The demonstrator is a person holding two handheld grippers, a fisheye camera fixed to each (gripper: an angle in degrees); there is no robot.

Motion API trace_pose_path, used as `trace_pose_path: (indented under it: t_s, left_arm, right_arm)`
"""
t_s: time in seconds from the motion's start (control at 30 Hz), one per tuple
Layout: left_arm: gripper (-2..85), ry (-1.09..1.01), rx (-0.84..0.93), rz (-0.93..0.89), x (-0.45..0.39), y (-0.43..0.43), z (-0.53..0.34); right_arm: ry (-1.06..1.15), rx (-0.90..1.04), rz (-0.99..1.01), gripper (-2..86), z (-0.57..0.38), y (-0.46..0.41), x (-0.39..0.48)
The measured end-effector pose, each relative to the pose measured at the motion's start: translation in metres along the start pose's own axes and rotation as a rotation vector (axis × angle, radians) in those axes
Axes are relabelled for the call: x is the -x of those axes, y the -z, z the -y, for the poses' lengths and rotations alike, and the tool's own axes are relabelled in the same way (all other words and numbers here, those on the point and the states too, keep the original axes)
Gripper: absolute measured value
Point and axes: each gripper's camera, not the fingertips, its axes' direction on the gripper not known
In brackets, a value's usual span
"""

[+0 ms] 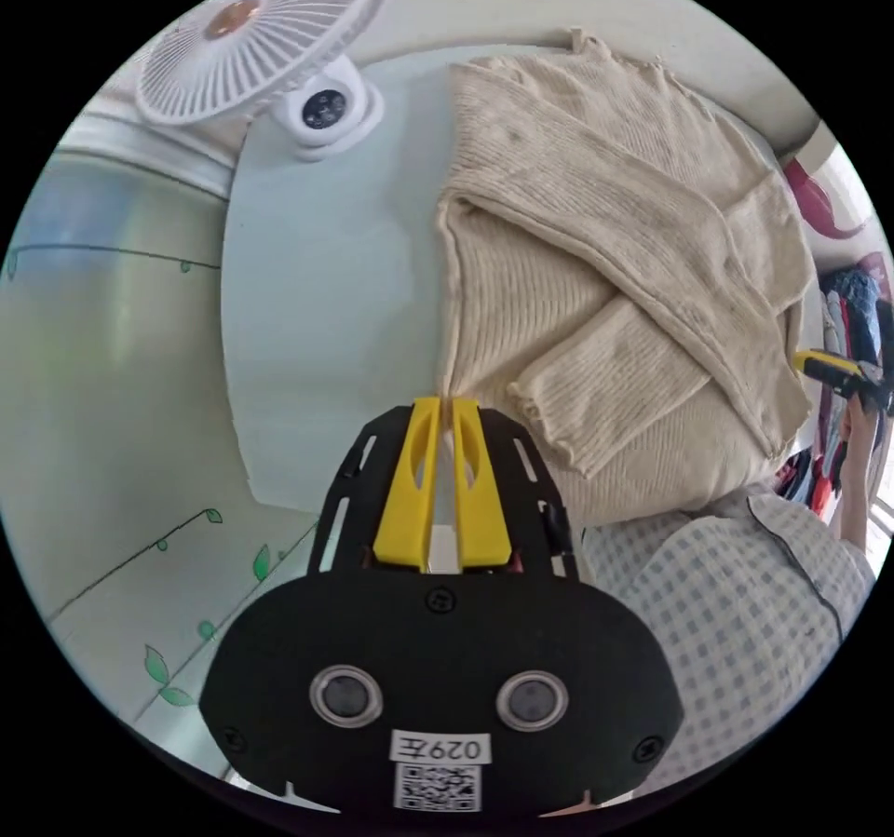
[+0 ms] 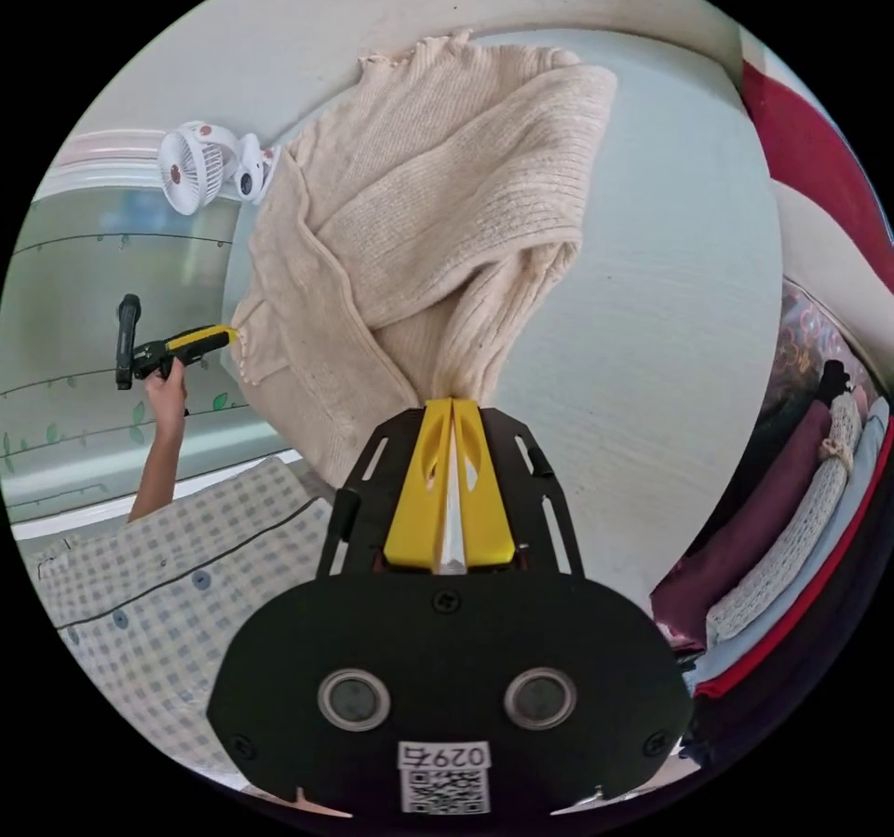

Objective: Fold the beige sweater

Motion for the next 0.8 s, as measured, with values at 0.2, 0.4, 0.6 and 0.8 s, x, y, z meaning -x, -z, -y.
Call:
trace_pose_path:
  t_s: [0.2, 0.4, 0.6, 0.8]
  left_arm:
    - [-0.6, 0.034, 0.060, -0.153, 0.031, -0.017, 0.011]
    - [-0.6, 0.108, 0.054, -0.248, 0.050, -0.032, 0.010]
    - [-0.5, 0.059, 0.095, -0.188, 0.045, -0.029, 0.022]
    - [-0.4, 0.050, 0.109, -0.161, 0.045, -0.026, 0.027]
  right_arm:
    - [0.119, -0.005, -0.176, -0.4, -0.003, 0.009, 0.025]
    - [-0.056, -0.096, 0.315, -0.2, -0.025, 0.016, -0.057]
    - [-0.096, -0.060, 0.404, -0.2, -0.021, -0.009, -0.074]
    - [0.031, 0.024, 0.202, 0.7, -0.005, -0.004, -0.044]
